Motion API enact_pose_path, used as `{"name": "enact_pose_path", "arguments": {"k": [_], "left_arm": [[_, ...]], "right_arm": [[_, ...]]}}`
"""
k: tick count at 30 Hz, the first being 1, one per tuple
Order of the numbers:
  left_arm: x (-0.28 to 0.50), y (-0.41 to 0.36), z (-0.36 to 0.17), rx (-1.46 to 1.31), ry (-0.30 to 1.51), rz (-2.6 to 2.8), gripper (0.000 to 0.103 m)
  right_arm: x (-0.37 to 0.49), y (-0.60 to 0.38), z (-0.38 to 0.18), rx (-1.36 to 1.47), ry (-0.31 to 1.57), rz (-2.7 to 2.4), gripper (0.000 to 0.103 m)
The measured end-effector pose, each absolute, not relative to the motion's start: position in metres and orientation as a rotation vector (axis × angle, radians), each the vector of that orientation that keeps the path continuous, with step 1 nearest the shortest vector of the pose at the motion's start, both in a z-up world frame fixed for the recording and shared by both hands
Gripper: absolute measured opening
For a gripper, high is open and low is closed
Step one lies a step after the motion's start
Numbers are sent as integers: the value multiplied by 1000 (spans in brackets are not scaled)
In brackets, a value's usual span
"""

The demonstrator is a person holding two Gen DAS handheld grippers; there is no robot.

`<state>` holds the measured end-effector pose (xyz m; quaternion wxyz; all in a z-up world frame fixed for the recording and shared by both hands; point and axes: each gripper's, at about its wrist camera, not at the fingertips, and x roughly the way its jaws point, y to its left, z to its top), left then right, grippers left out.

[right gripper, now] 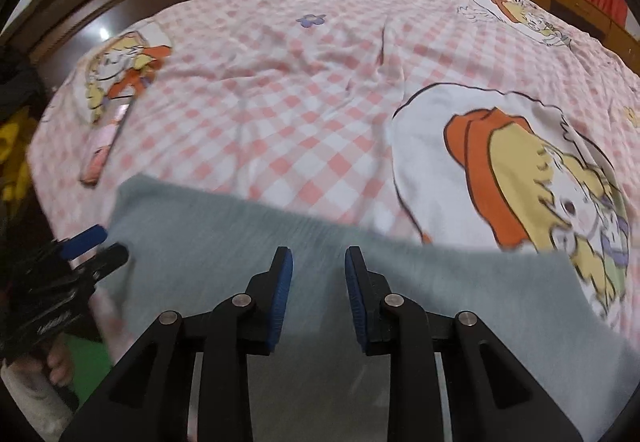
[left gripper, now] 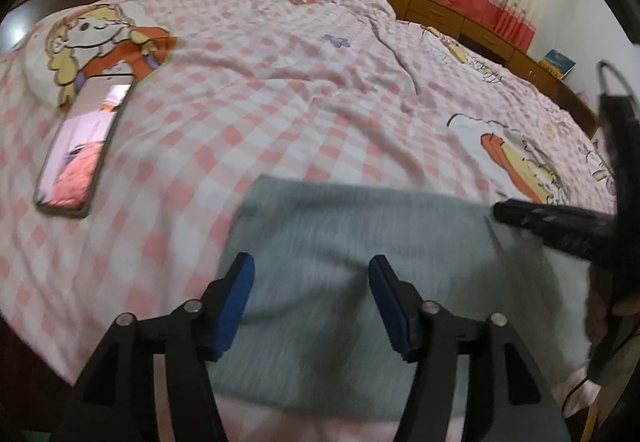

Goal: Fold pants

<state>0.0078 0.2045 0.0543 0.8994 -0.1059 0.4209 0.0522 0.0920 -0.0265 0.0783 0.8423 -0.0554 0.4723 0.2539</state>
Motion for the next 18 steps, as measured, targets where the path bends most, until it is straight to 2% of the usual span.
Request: {"name": "enact_pose_path", "arguments": {"k": [5, 18], "left_arm": [[-23, 214, 59, -248, 866, 146, 71], [-60, 229, 50, -335, 878, 125, 70]], "right_arm": [[52, -45, 86, -93, 1024, 521, 34], [10, -61, 59, -117, 1147, 436, 35]]}}
